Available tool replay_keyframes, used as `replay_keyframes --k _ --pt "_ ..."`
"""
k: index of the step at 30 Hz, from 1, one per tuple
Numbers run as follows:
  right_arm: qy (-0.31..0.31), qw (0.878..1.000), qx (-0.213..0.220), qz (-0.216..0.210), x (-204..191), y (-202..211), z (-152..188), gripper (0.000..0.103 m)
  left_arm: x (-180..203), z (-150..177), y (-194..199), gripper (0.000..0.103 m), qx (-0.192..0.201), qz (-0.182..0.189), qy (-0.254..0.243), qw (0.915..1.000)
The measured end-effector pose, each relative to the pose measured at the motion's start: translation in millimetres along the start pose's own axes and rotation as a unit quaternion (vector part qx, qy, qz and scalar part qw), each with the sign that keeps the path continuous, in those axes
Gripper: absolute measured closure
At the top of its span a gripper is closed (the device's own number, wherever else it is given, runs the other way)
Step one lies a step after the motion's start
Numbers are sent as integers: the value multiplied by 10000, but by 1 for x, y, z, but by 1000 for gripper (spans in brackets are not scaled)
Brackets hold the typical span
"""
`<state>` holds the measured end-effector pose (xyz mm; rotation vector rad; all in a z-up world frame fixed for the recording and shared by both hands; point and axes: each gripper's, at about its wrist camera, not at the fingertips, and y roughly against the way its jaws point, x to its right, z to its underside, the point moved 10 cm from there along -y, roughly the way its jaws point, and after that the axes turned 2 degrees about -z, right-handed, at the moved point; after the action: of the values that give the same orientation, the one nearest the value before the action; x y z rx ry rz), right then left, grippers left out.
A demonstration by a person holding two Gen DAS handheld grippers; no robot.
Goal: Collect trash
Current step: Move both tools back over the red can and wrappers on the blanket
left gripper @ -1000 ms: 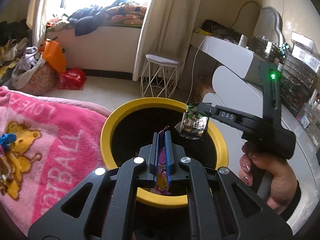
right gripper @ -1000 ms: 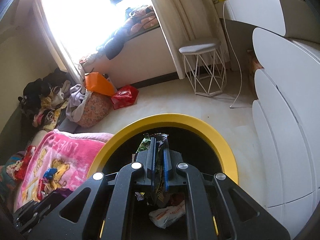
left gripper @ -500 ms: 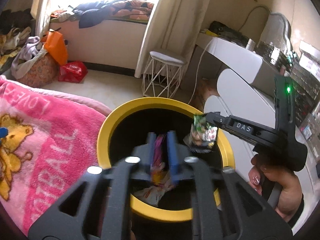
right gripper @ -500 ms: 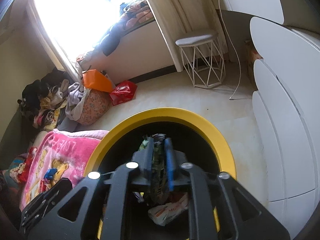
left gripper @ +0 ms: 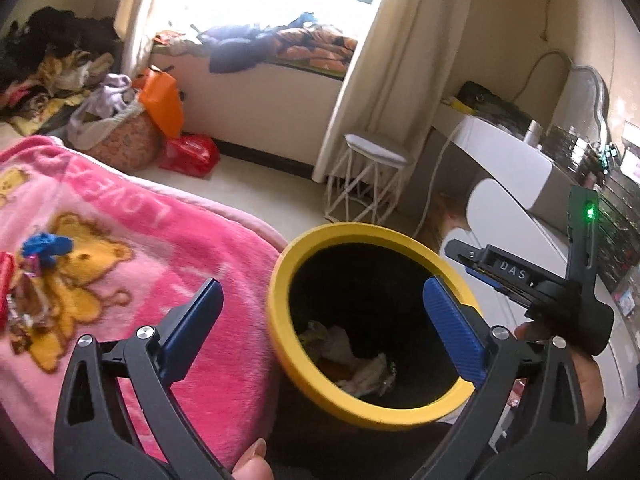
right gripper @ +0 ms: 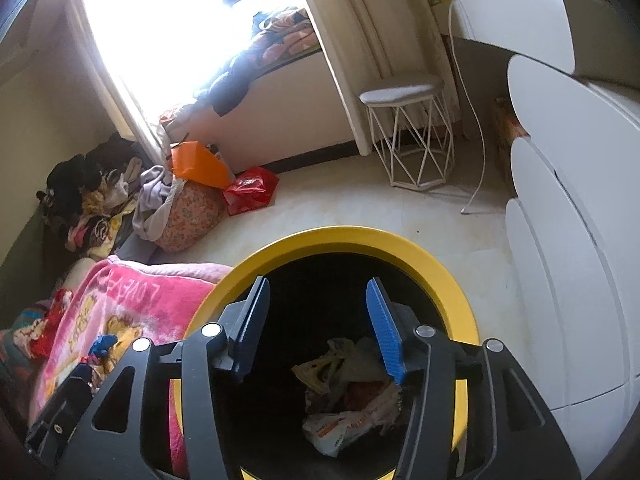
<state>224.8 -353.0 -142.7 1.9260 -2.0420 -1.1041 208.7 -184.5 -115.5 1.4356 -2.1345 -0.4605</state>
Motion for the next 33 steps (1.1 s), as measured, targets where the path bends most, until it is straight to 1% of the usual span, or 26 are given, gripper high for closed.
replay_keyframes --k 4,11,20,33 --pt "160 9998 51 -57 -11 4 0 52 -13 -6 14 11 190 -225 -27 9996" --pt "461 9986 119 -214 -38 9 1 49 -25 -13 31 11 391 -431 2 9983" --pt "774 9960 138 -419 -67 13 6 48 -45 -13 47 11 506 -648 108 9966" --pt "1226 9890 85 -829 -117 20 26 47 -97 -14 76 11 692 -1162 407 9900"
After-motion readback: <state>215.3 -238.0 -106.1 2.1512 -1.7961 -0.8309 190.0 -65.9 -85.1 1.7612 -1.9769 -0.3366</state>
